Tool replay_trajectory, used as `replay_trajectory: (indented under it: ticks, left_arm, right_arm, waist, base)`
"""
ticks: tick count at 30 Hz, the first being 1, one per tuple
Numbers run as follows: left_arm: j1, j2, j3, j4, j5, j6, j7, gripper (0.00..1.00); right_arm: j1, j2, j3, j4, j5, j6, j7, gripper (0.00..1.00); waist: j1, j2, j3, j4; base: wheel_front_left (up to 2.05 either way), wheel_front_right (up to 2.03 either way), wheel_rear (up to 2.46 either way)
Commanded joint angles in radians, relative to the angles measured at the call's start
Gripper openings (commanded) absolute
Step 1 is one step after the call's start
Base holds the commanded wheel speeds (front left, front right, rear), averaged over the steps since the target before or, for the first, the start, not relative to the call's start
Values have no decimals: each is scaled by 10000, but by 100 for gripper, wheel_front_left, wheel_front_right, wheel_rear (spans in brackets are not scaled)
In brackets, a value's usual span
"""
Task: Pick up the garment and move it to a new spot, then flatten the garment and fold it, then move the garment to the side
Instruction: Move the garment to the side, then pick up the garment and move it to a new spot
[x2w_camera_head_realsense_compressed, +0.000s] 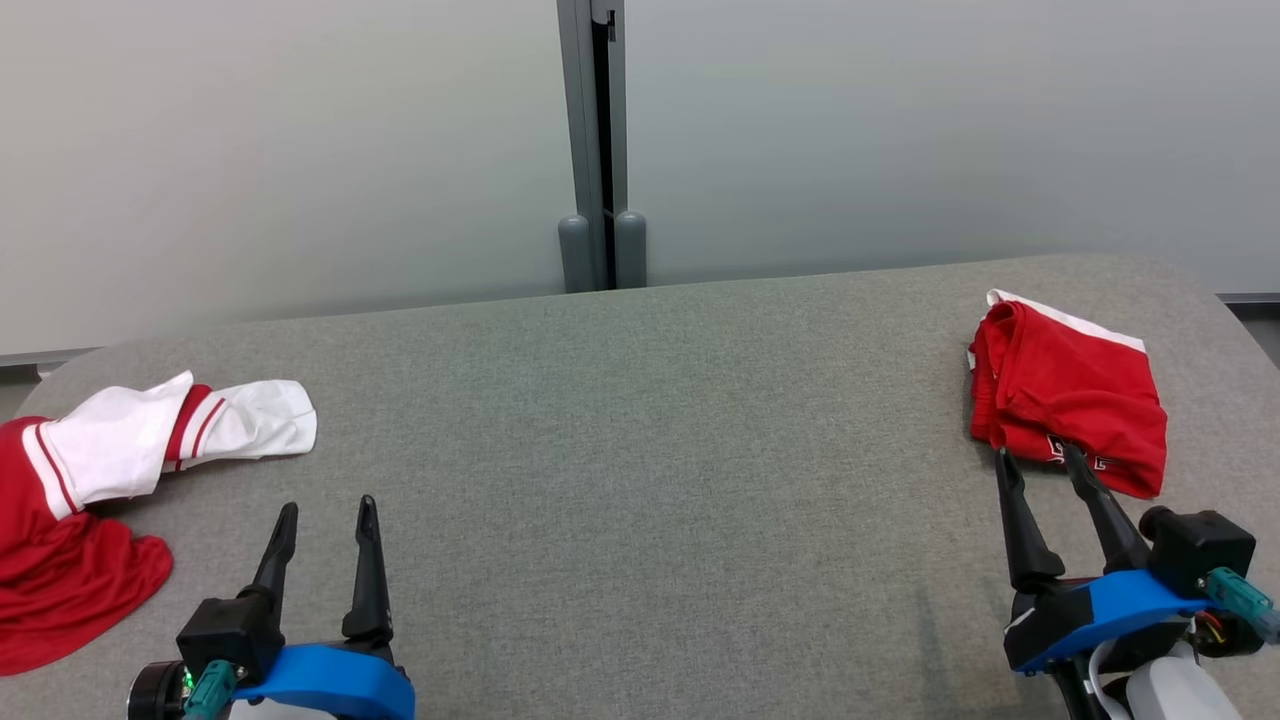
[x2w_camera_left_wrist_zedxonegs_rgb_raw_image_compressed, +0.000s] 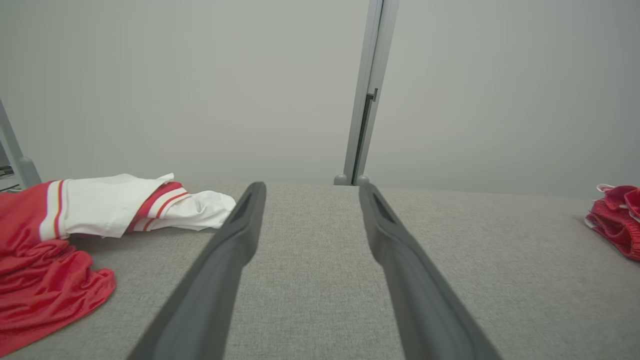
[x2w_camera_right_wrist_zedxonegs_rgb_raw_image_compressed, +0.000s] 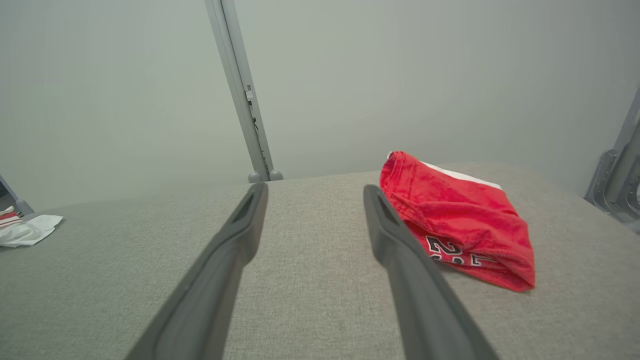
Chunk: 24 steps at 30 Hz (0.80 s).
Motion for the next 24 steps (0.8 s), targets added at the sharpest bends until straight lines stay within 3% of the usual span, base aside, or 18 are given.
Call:
replay_trajectory:
  ticks: [1,14,24]
  left_arm:
    - [61,-15,53,-38,32,8,-29,100]
    - [-72,-108,51,107,190,-127,-27,100]
    - [-170,-106,242,277,278,-72,-27,100]
  right_arm:
    - [201,70,-88,-116,-132,1,-31,100]
    - [297,268,-186,-239,-547,1,-30,100]
    - [354,350,123,-142,-367,1,-32,100]
  waist:
    - [0,1,-11,-12]
    - [0,1,-89,145]
    - [0,1,-124,1195]
  base:
    - [0,0,0]
    - [0,0,0]
    - [0,0,0]
